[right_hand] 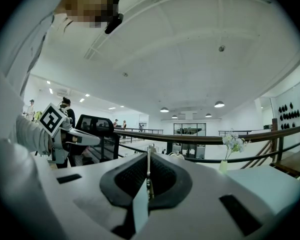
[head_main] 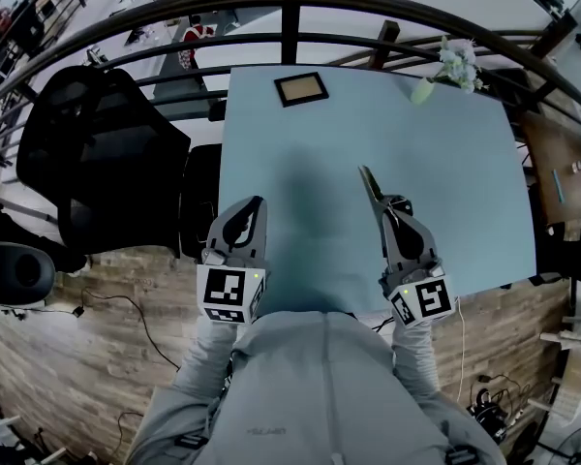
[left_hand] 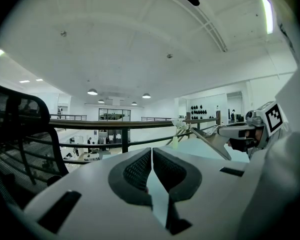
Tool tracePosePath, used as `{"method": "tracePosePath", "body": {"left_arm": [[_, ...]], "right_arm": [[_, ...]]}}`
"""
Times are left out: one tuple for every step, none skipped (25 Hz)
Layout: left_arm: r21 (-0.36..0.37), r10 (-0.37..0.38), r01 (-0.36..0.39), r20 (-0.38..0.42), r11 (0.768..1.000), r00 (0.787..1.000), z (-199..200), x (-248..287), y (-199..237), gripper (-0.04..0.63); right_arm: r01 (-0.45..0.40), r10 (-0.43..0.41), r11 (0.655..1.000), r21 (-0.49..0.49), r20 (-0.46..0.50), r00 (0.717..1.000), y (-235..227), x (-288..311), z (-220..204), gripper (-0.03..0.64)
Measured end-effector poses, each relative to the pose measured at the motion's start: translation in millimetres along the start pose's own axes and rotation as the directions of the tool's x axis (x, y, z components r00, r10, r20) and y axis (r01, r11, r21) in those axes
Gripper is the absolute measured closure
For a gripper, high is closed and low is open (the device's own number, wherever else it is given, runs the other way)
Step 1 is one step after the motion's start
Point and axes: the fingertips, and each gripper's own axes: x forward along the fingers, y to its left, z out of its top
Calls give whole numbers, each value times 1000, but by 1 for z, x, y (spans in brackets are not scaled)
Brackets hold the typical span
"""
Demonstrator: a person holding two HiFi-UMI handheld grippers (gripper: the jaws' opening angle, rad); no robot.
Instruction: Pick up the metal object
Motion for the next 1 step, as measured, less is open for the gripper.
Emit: {"method": "tracePosePath", "body": {"left_arm": [[3, -4, 4, 2, 1000, 1000, 1, 0, 0, 563]], "right_arm": [[0, 0, 1000, 0, 2, 1000, 0, 0, 1, 594]]}}
